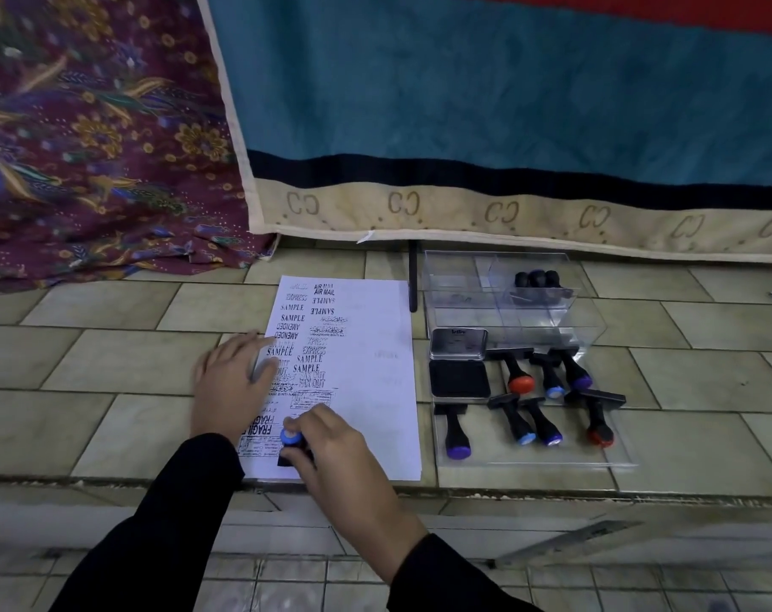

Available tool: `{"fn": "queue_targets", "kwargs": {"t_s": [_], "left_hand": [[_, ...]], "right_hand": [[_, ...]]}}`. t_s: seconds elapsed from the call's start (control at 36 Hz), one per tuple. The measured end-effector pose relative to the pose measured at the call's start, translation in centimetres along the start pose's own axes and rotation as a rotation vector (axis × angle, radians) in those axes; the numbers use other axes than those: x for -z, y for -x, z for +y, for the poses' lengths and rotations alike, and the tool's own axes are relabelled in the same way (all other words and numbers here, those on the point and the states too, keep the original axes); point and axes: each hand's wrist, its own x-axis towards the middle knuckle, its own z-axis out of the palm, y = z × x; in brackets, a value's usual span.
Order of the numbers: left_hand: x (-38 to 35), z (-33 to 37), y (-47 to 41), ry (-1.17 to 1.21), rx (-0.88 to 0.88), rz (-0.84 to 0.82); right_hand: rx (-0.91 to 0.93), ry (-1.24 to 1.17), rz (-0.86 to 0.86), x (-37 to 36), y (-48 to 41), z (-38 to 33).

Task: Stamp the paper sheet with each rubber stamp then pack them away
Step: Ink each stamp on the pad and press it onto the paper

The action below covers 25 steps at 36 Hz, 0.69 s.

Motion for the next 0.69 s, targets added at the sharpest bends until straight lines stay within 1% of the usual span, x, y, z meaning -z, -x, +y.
{"fn": "queue_targets", "kwargs": {"t_s": [0.14,0.25,0.31,0.39,0.47,0.53,0.58,0.69], "left_hand": [[0.0,0.1,0.1,-0.008,0.002,-0.002],[0.1,0.2,0.0,-0.009,-0.001,0.003],[0.1,0.3,0.1,0.0,0.002,0.005],[0.2,0.5,0.1,0.0,0.0,0.004],[0.3,0.5,0.1,-0.005,0.002,0.002],[0.4,0.4,0.0,-0.004,-0.008,-0.003],[0.4,0.3,0.0,-0.002,-0.016,-0.01],[0.4,0.4,0.1,0.006,-0.014,-0.009]], "right_hand": [[-0.006,0.007,-0.007,0.1,-0.4,0.0],[0.066,0.021,-0.029,0.0,0.4,-0.1],[0.061,0.004,-0.019,-0.1,0.4,0.0],[-0.017,-0.041,0.0,-0.1,-0.5,0.3],[-0.143,-0.137,-0.002,0.1,-1.4,0.9],[-0.239,-0.285,0.074,0.9,-1.7,1.4],[-0.307,-0.412,0.215,2.7,-1.9,1.9],[-0.32,-0.42,0.489,8.2,-1.8,3.3]]}}
